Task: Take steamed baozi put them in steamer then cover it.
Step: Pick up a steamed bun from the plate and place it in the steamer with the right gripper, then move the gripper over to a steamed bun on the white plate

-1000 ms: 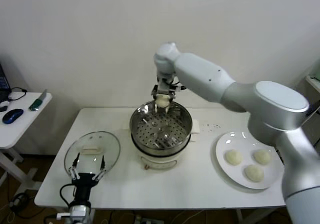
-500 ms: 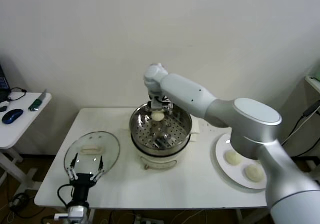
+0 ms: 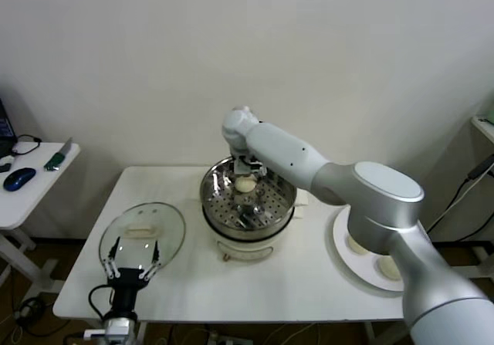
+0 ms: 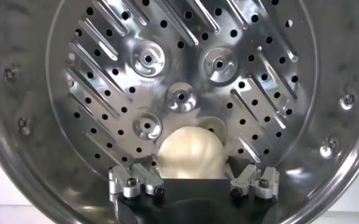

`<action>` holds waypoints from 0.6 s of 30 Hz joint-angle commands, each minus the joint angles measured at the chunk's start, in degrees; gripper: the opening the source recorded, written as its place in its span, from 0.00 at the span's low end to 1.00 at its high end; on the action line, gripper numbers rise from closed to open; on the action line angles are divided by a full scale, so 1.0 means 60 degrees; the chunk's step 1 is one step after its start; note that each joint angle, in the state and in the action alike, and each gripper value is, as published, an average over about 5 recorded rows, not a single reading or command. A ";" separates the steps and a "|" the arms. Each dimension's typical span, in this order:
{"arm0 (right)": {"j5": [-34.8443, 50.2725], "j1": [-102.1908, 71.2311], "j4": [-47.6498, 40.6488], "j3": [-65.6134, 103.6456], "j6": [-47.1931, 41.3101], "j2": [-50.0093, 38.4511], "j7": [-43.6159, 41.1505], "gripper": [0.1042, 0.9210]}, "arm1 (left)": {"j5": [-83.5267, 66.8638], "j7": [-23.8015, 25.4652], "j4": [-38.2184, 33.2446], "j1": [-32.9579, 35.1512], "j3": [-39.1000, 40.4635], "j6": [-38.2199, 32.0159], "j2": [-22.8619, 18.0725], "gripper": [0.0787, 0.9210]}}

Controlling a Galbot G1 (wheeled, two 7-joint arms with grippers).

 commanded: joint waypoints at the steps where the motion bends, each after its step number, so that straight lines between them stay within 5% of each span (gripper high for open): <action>1: 0.0953 0.0518 0.0578 0.0013 -0.0248 -0.0439 -0.0678 0.88 | -0.0004 0.0004 0.0005 0.0013 0.0021 -0.0023 -0.0010 0.88; 18: 0.7422 0.3236 0.3166 -0.2511 -0.3863 -0.4792 -0.0540 0.88 | 0.0026 0.0008 -0.0122 0.0133 0.0154 -0.0068 -0.0004 0.88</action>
